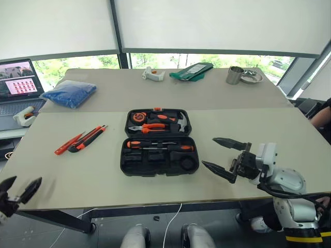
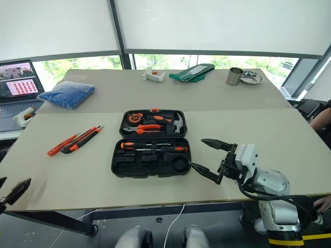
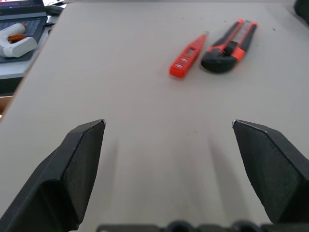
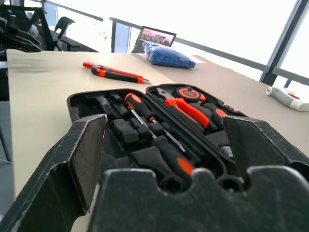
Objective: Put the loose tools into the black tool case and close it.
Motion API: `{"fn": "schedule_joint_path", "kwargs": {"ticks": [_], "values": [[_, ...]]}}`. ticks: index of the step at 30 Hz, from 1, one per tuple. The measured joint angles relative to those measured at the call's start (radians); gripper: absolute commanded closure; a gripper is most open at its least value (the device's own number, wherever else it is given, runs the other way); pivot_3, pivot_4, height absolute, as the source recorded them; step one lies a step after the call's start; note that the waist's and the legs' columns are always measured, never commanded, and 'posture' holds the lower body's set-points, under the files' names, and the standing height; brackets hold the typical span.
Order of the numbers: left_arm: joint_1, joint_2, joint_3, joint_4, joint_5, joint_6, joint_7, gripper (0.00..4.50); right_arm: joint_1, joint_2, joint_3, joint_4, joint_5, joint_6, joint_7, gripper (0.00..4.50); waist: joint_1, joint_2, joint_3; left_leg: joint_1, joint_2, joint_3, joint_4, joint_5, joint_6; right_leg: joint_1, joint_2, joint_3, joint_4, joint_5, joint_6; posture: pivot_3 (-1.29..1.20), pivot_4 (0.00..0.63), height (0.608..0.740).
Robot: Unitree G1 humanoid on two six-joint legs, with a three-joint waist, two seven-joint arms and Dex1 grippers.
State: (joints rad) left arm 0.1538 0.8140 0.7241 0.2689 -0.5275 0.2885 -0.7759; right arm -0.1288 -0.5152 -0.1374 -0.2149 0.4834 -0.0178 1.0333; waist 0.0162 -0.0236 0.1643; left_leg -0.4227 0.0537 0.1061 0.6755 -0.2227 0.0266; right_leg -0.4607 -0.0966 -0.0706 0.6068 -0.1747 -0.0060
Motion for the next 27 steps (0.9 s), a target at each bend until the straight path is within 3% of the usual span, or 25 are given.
{"fn": "schedule_joint_path", "kwargs": {"ticks": [4,9,13,20,23,27], "values": [[-0.214,0.091,-0.14,0.244,0.1,-0.019,-0.021,0.0,-0.027,-0.001,0.016,-0.008,0.0,0.0,-0.013,0.03,-0.004,-0.001,-0.001,0.0,-0.001,0.003,0.0,0.0,0.0,0.002,-0.002,0.0,0.002,0.0,0.0,0.0,0.15,0.74],[-0.413,0.1,-0.288,0.49,0.198,-0.099,-0.085,0.0,-0.051,-0.005,0.018,-0.018,0.001,0.003,-0.036,0.03,-0.009,-0.004,-0.001,0.0,-0.002,0.005,0.0,-0.002,0.003,0.001,-0.001,0.0,0.005,0.005,0.005,0.0,0.15,0.74],[-0.532,0.101,-0.339,0.619,0.234,-0.175,-0.142,0.0,-0.052,-0.011,0.016,-0.04,0.002,0.008,-0.054,0.03,-0.006,-0.004,-0.001,0.0,-0.002,0.008,0.0,-0.006,0.006,0.001,0.004,0.0,0.006,0.002,-0.001,0.0,0.15,0.74],[-0.697,0.074,-0.417,0.77,0.303,-0.241,-0.153,0.0,-0.039,-0.025,0.014,-0.073,0.003,0.031,-0.073,0.03,-0.001,-0.004,-0.001,0.0,-0.003,0.011,0.004,-0.007,0.008,0.004,0.002,-0.001,0.006,-0.002,0.005,0.0,0.15,0.74],[-0.748,0.048,-0.442,0.813,0.328,-0.262,-0.16,0.76,-0.019,-0.047,0.01,-0.089,0.009,0.042,-0.074,0.0,0.006,-0.004,-0.001,0.001,-0.003,0.011,0.005,-0.006,0.008,0.005,0.001,0.0,0.007,-0.003,0.007,0.0,0.15,0.74],[-0.786,0.028,-0.458,0.846,0.338,-0.269,-0.18,2.19,-0.008,-0.061,0.011,-0.106,0.01,0.045,-0.071,0.0,0.008,-0.004,-0.002,0.002,-0.003,0.009,0.006,-0.005,0.009,0.005,0.001,0.001,0.008,-0.002,0.007,0.0,0.15,0.74]]}}
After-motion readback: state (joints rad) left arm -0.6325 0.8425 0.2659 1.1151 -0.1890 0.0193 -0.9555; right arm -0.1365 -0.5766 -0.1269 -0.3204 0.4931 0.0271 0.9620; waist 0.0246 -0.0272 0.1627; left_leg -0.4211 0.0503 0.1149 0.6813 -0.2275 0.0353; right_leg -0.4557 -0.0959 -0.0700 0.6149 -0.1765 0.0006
